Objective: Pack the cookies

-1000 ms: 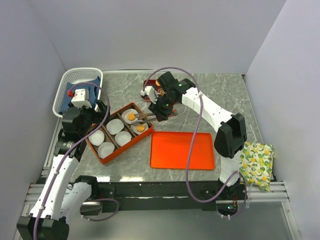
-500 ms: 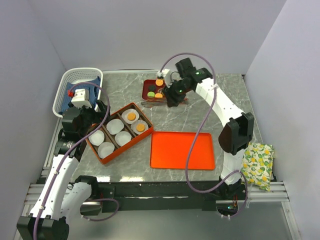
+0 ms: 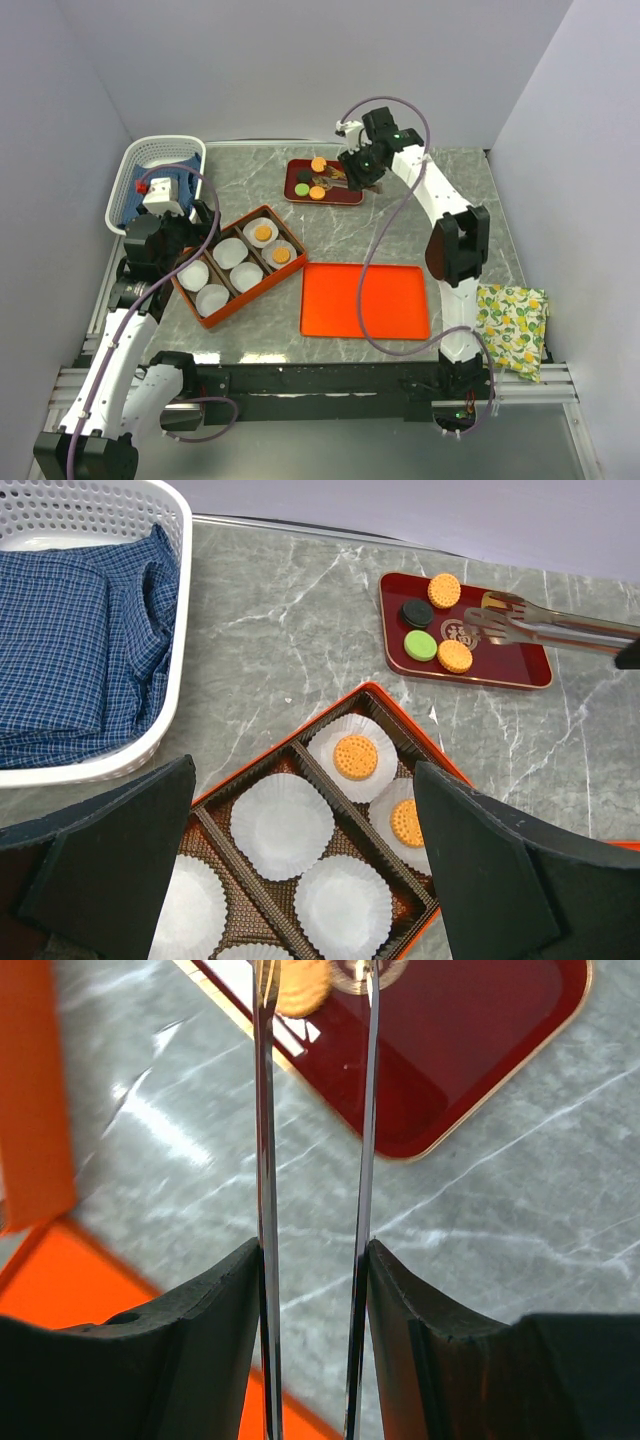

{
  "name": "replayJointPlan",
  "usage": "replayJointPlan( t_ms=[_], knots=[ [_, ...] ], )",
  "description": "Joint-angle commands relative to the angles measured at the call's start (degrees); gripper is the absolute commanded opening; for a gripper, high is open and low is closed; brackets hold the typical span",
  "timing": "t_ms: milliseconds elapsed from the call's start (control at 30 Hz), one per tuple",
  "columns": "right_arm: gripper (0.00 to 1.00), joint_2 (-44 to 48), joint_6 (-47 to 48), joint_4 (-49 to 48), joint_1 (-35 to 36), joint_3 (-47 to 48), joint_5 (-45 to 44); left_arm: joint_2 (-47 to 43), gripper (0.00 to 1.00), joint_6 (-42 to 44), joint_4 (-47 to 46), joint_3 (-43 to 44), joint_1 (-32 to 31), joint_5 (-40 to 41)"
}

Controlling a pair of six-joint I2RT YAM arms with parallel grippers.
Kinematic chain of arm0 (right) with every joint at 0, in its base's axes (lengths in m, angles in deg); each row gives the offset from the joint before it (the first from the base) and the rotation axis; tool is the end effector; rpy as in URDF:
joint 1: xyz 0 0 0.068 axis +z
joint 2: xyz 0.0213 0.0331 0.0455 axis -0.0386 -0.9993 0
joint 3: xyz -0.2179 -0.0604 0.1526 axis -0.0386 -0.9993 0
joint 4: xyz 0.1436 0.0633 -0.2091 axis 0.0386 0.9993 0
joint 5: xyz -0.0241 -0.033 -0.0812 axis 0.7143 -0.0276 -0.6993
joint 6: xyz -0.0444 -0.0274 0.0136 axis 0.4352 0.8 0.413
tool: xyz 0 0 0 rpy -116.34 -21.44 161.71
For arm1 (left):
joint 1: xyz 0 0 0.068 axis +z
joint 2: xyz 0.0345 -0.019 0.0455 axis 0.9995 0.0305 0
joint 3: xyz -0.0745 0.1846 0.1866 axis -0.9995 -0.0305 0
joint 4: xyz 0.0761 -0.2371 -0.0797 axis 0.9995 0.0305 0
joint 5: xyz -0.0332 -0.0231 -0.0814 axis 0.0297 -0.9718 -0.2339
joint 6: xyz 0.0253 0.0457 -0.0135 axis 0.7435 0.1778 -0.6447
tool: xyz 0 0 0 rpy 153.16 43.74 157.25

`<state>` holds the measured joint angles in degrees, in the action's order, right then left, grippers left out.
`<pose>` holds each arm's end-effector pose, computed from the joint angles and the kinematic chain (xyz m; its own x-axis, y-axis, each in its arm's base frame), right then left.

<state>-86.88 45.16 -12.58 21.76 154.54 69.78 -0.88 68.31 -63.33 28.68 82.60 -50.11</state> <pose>0.4409 0.1664 0.3000 -0.5742 -0.5317 -0.6226 -0.6865 0.7270 0.0121 0.1846 -0.0193 0.3257 -0.2090 -0.2265 -0.9513 0.0774 0.9659 -0.2470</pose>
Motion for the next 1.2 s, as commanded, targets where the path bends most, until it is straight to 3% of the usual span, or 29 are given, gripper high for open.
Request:
replayJointPlan(
  t_ms=[0, 1167],
  knots=[
    [0.5, -2.25, -3.62, -4.57, -0.65, 5.85, -5.22, 0.29, 0.97, 0.88, -1.24, 0.54, 0.11, 0.07],
    [0.51, -12.63, -5.47, -9.14, 0.75, 11.66, -7.25, 2.13, 0.96, 1.23, -1.16, 0.63, 0.11, 0.33]
  ],
)
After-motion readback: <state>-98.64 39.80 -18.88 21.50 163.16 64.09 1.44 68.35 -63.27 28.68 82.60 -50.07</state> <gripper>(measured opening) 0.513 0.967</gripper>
